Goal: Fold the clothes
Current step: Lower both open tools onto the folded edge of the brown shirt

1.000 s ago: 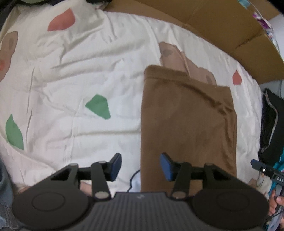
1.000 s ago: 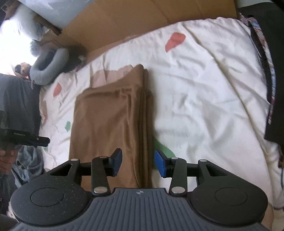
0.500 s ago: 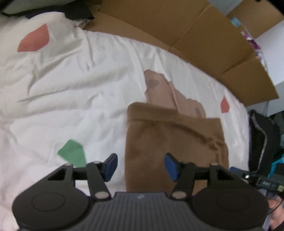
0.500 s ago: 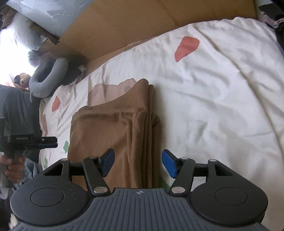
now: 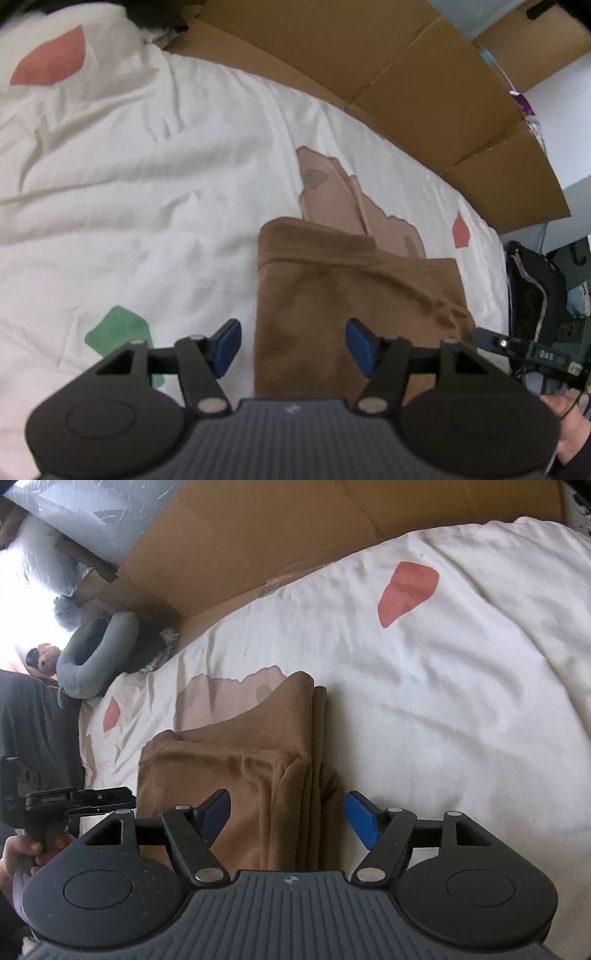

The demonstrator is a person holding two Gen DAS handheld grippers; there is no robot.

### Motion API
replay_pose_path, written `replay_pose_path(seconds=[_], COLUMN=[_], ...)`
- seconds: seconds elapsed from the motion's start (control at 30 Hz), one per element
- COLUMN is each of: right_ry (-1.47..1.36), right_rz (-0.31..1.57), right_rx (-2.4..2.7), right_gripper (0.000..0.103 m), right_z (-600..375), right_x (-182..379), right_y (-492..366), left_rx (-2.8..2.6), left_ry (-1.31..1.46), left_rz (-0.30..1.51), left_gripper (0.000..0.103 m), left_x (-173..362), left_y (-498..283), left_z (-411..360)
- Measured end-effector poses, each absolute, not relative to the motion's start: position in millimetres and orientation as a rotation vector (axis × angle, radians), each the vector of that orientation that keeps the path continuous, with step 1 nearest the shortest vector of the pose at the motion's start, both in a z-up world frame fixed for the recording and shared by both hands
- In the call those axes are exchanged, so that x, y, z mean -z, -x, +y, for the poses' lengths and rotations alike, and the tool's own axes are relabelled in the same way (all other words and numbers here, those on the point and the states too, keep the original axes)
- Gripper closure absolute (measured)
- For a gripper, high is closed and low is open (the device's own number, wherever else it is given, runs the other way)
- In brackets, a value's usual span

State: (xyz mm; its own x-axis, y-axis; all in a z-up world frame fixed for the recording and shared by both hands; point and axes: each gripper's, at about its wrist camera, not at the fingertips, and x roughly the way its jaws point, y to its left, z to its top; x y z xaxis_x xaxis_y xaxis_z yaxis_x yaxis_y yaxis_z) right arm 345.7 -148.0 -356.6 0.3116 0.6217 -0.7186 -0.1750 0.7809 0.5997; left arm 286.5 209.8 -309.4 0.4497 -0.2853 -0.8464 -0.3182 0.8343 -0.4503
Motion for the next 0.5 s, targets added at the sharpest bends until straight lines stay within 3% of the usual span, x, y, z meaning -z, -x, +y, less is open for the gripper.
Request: replay_pose_path(seconds=[0.3, 0.37, 0.47, 0.5], right_ry=[-0.512, -0.504, -0.468, -0.475], right_rz=[1.179, 1.185, 1.195, 1.195], right_rx=[-0.584, -0.6, -0.604, -0.604], right_gripper=[0.03, 0.05, 0.066, 0.067], right_z=[-152, -150, -148, -149], right_x=[374, 374, 371, 368], right_y=[-355, -356, -357, -356], left_rx=[-0.012, -0.012, -0.017, -0.016], left_ry=[0.651, 0.66, 0.674, 0.676], left_rz=[1.126, 1.125, 1.126, 1.125], left_gripper=[0.037, 0.037, 0.037, 0.037], left_x=[325, 327, 327, 327], left_y=[-287, -287, -288, -288], left_z=[213, 214, 216, 216])
